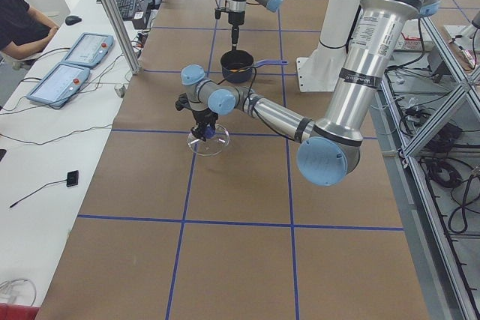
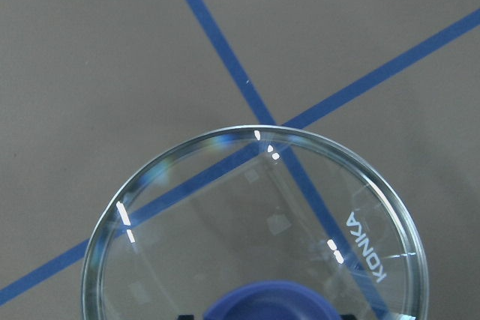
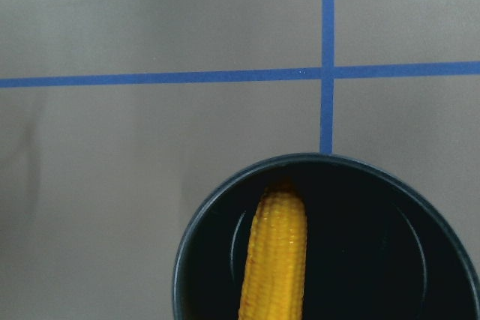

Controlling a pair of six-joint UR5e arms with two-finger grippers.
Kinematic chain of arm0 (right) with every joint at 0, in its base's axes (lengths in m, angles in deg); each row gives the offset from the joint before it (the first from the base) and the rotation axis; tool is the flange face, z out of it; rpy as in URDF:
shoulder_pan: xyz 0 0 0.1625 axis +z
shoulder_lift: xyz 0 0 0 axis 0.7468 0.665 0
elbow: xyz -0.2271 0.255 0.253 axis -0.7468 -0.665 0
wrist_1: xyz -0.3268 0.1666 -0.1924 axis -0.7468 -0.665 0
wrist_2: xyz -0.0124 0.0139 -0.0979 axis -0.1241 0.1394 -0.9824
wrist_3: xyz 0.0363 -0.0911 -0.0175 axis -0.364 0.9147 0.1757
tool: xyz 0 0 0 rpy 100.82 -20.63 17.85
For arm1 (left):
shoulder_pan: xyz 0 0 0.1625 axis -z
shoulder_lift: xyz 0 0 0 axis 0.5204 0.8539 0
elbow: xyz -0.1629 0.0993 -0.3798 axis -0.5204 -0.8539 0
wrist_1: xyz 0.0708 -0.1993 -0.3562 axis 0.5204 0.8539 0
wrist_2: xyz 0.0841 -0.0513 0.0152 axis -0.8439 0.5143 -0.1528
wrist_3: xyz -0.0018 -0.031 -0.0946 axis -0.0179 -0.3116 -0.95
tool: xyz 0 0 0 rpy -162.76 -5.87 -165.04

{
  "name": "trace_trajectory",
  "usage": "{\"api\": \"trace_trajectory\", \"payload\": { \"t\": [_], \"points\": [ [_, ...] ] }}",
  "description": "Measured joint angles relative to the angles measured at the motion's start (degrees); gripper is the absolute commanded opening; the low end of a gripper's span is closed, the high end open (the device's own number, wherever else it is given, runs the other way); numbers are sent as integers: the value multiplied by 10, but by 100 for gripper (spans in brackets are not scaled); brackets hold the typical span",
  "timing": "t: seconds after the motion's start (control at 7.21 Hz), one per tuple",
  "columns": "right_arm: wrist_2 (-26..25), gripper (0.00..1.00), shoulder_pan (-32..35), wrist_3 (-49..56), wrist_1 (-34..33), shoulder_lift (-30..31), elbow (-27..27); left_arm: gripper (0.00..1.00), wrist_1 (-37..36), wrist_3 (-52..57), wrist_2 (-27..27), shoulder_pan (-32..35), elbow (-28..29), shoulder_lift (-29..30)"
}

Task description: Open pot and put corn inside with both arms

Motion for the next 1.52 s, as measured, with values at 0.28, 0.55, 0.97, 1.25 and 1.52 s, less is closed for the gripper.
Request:
{"api": "trace_trajectory", "payload": {
  "t": [0.28, 0.55, 0.97, 1.25, 1.52],
  "points": [
    [23, 100, 18, 1, 0, 5, 8, 69, 2, 0, 1, -1, 19, -2],
    [28, 100, 24, 3, 0, 7, 10, 97, 1, 0, 18, -3, 37, 2],
    [31, 100, 43, 9, 0, 12, 21, 99, -1, -1, 32, 15, 27, 5],
    [31, 100, 80, 13, 3, 36, 28, 99, -11, -1, 43, 94, 11, 6],
    [-15, 100, 114, 72, 21, 85, 45, 100, -32, 46, 50, 171, 7, -1]
  ]
}}
